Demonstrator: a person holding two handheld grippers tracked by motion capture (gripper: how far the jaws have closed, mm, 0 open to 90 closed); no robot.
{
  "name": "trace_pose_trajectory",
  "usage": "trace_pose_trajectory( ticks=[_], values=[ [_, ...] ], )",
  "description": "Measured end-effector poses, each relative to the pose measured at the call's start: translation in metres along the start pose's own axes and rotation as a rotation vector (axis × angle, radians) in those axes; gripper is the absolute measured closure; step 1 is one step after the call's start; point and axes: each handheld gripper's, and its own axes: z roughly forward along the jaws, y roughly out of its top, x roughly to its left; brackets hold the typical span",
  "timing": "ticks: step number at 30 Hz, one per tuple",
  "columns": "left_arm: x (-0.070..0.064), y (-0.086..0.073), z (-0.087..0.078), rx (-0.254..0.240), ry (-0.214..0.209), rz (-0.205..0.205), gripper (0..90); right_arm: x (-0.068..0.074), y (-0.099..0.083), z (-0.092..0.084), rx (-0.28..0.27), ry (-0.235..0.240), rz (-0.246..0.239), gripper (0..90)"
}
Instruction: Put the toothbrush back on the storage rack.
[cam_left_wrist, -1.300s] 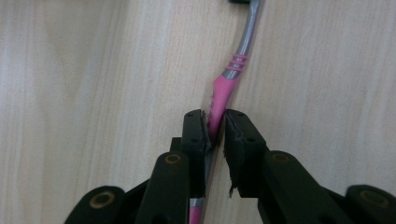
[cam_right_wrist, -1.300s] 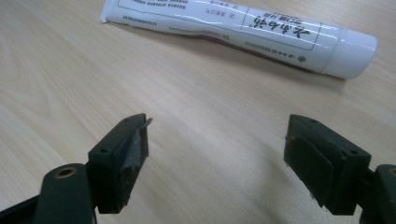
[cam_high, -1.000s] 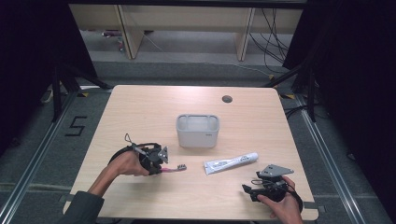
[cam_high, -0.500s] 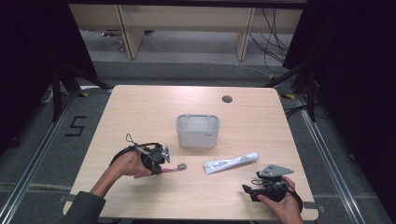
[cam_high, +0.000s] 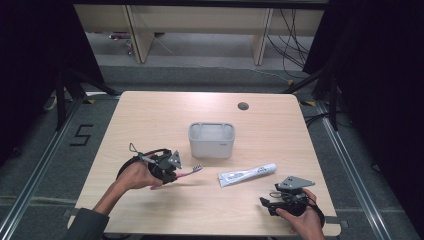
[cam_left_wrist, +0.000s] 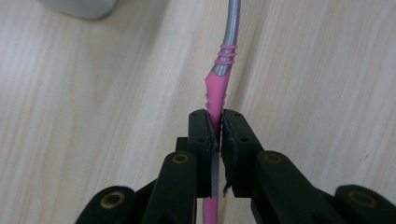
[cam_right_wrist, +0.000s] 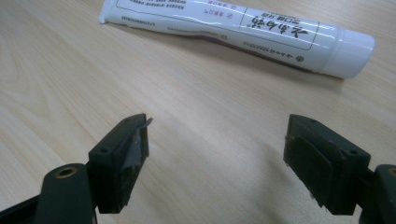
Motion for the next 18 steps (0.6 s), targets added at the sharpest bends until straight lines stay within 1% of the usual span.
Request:
trace_pose_trajectory(
  ticks=[1,2,3,5,6,7,8,9,11,12,13,14,15,16,17,18],
  values=[
    [0.000,0.000,-0.004,-0.024,0.012,-0.010,82.2,-0.002,0.000,0.001,-0.011,-0.004,-0.041,22.8],
    [0.000,0.000,-0.004,-0.024,0.012,-0.010,82.2,-0.002,0.000,0.001,-0.011,-0.004,-0.041,22.8],
    [0.001,-0.001,-0.009,-0.063,0.024,-0.019,82.2,-0.001,0.000,0.001,-0.005,0.003,-0.017,22.9],
    [0.002,-0.001,-0.013,-0.101,0.024,-0.036,82.2,-0.002,0.000,0.000,-0.005,-0.002,-0.024,22.8],
    [0.002,-0.001,-0.015,-0.119,0.035,-0.036,82.3,-0.002,0.000,0.001,-0.016,-0.006,-0.035,22.9],
    [0.002,-0.001,-0.015,-0.119,0.035,-0.036,82.3,-0.002,0.000,0.001,-0.016,-0.006,-0.035,22.9],
    [0.003,-0.002,-0.018,-0.152,0.038,-0.050,82.3,-0.003,0.000,0.002,-0.017,-0.003,-0.036,22.9],
    [0.002,-0.002,-0.019,-0.176,0.050,-0.062,82.3,-0.003,0.000,0.002,-0.016,-0.001,-0.035,22.8],
    [0.004,-0.003,-0.022,-0.202,0.054,-0.068,82.2,-0.003,-0.001,0.002,-0.016,-0.003,-0.032,22.9],
    [0.004,-0.003,-0.022,-0.202,0.054,-0.068,82.3,-0.003,-0.001,0.002,-0.016,-0.003,-0.032,22.9],
    [0.005,-0.004,-0.024,-0.234,0.049,-0.081,82.3,-0.002,0.000,0.002,-0.015,-0.003,-0.031,22.8],
    [0.005,-0.004,-0.024,-0.234,0.049,-0.081,82.3,-0.002,0.000,0.002,-0.015,-0.003,-0.031,22.8],
    [0.004,-0.004,-0.026,-0.265,0.079,-0.092,82.3,-0.002,0.000,0.001,-0.005,0.003,-0.017,22.9],
    [0.004,-0.005,-0.027,-0.278,0.082,-0.093,82.3,-0.002,0.000,0.001,-0.005,0.003,-0.017,22.8],
    [0.004,-0.005,-0.029,-0.296,0.100,-0.100,82.3,-0.002,0.000,0.001,-0.005,0.003,-0.017,22.9],
    [0.004,-0.005,-0.030,-0.313,0.094,-0.100,82.3,-0.003,-0.001,0.002,-0.014,-0.001,-0.032,22.8]
  ],
)
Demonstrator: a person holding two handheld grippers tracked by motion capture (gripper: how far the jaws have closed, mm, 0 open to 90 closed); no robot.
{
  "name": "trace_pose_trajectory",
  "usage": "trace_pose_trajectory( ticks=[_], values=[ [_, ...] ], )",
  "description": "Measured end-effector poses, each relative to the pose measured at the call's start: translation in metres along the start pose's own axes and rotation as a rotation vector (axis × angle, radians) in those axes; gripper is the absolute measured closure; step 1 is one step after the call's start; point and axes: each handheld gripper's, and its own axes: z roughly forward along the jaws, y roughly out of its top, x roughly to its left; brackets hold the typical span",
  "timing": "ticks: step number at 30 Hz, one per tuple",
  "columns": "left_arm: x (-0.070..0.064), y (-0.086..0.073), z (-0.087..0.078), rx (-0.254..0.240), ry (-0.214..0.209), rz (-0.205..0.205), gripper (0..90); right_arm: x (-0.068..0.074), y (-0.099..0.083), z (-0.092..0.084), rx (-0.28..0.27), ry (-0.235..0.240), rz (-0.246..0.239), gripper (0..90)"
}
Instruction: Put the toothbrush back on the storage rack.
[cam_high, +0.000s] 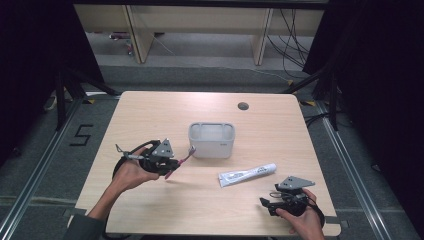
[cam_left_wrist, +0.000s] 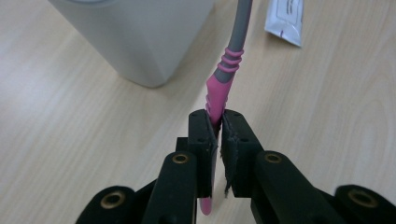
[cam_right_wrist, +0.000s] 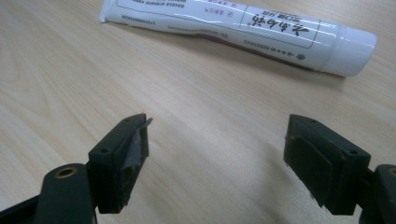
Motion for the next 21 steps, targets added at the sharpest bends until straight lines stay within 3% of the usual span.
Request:
trace_pose_trajectory(
  ticks=[4,5,7,10,12,15,18,19,21],
  values=[
    [0.001,0.002,-0.004,-0.043,0.009,-0.026,82.3,0.001,0.000,-0.001,0.011,0.006,0.016,22.8],
    [0.003,0.002,-0.007,-0.079,0.027,-0.064,82.3,0.001,0.001,-0.001,0.010,0.004,0.011,22.8],
    [0.006,0.003,-0.010,-0.108,0.036,-0.080,82.3,0.000,0.000,0.000,0.004,0.002,0.008,22.8],
    [0.008,0.002,-0.012,-0.126,0.024,-0.091,82.2,0.000,0.000,0.000,-0.002,-0.002,-0.004,22.8],
    [0.009,0.002,-0.015,-0.158,0.083,-0.098,82.2,-0.001,0.000,0.001,-0.004,0.004,-0.002,22.8],
    [0.010,0.004,-0.020,-0.208,0.114,-0.120,82.3,-0.001,0.000,0.001,-0.008,0.006,0.000,22.8],
    [0.011,0.005,-0.022,-0.228,0.106,-0.139,82.3,-0.001,0.000,0.000,0.000,0.004,-0.002,22.7],
    [0.012,0.006,-0.022,-0.265,0.105,-0.172,82.3,-0.001,0.000,0.000,0.000,0.003,0.003,22.7],
    [0.013,0.007,-0.024,-0.288,0.125,-0.182,82.3,-0.002,0.000,0.000,0.003,0.004,-0.005,22.7]
  ],
)
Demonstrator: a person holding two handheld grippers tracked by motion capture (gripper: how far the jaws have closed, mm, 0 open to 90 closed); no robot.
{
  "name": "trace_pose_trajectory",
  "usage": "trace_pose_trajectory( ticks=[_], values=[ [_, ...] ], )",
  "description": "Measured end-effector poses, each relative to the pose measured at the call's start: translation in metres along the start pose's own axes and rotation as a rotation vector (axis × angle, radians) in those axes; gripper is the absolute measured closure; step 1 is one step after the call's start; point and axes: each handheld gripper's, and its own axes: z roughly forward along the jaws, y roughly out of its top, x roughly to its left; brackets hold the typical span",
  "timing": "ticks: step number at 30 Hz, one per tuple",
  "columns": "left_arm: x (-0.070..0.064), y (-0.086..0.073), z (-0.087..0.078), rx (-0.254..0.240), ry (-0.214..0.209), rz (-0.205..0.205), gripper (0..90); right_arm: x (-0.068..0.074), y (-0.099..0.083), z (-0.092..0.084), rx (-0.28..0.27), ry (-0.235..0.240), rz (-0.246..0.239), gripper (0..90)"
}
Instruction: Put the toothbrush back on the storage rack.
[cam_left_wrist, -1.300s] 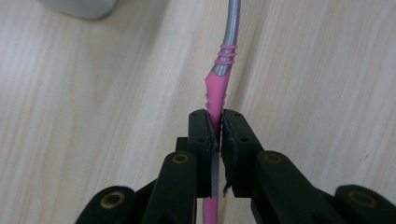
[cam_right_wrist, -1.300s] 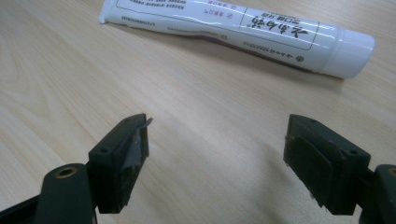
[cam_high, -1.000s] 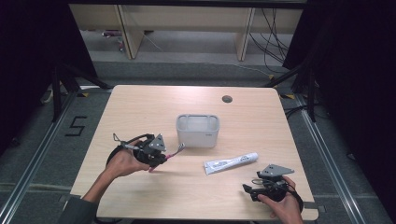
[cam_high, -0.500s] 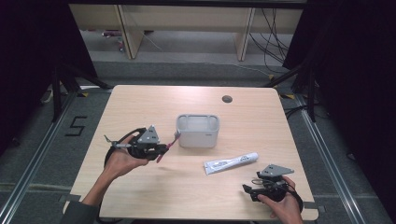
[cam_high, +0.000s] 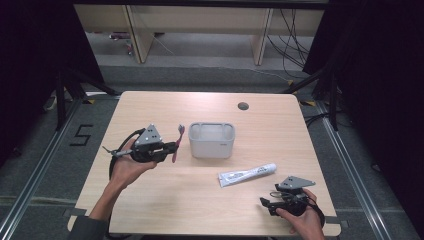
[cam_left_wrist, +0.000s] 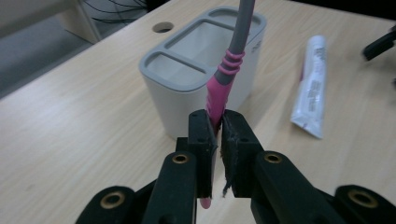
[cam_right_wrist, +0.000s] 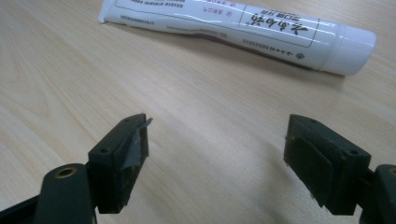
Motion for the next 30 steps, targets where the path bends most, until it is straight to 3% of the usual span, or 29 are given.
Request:
trace_pose_trajectory(
  ticks=[3,7,8,14,16,23,24,30],
  values=[
    [0.001,0.002,0.000,-0.023,-0.013,-0.018,82.3,0.000,-0.001,0.000,-0.004,-0.002,0.005,22.7],
    [0.004,0.005,-0.002,-0.043,0.002,-0.036,82.3,0.000,0.000,-0.001,-0.002,-0.002,0.004,22.7],
    [0.006,0.007,-0.003,-0.057,0.018,-0.044,82.3,0.002,-0.001,-0.001,0.000,0.002,0.028,22.7],
    [0.011,0.011,-0.005,-0.108,0.022,-0.087,82.2,-0.001,0.000,-0.001,-0.003,-0.003,0.003,22.7],
    [0.013,0.013,-0.006,-0.111,0.041,-0.096,82.2,-0.001,0.000,-0.001,-0.003,-0.005,0.003,22.7],
    [0.019,0.016,-0.005,-0.119,0.051,-0.115,82.2,-0.001,0.000,-0.001,-0.003,0.004,0.015,22.8],
    [0.021,0.016,-0.005,-0.128,0.058,-0.134,82.3,-0.001,0.000,0.000,-0.009,0.000,0.007,22.7],
    [0.025,0.024,-0.002,-0.144,0.072,-0.143,82.2,-0.002,0.000,0.000,-0.011,-0.003,-0.010,22.8]
  ],
)
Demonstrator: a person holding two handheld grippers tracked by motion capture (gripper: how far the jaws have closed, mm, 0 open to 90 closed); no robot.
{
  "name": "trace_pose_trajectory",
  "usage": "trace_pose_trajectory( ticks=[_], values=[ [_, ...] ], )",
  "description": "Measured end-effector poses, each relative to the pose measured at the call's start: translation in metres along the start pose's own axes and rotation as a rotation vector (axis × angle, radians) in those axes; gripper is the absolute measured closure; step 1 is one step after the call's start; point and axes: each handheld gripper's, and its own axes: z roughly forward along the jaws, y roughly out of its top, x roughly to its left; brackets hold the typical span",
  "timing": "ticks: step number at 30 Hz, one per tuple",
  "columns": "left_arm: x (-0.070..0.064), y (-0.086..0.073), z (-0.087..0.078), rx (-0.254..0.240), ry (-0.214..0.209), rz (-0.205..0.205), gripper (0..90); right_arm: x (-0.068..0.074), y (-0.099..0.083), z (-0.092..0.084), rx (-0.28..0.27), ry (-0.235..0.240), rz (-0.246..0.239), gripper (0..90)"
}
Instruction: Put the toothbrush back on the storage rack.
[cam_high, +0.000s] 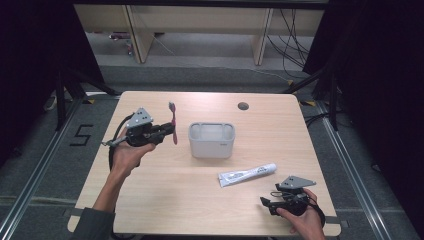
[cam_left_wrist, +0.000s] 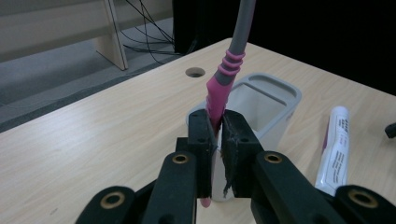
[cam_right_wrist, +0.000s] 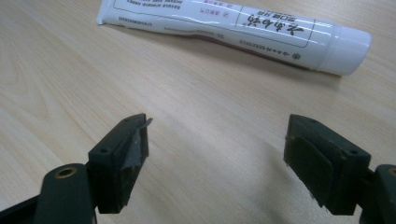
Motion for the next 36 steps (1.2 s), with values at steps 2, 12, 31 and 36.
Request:
trace_pose_trajectory(
  ticks=[2,12,31,36],
  values=[
    [-0.001,0.003,0.001,-0.003,0.004,0.007,82.2,0.000,0.000,0.000,-0.002,-0.001,0.000,22.8],
    [-0.005,0.015,0.010,-0.024,0.001,-0.004,82.2,0.002,0.000,-0.001,-0.001,0.001,0.025,22.8],
    [-0.012,0.037,0.031,-0.027,0.004,0.014,82.2,0.001,0.000,-0.002,0.000,0.004,0.025,22.8],
    [-0.013,0.041,0.041,-0.035,0.007,0.010,82.2,0.002,0.000,-0.002,-0.005,0.004,0.024,22.8]
  ],
)
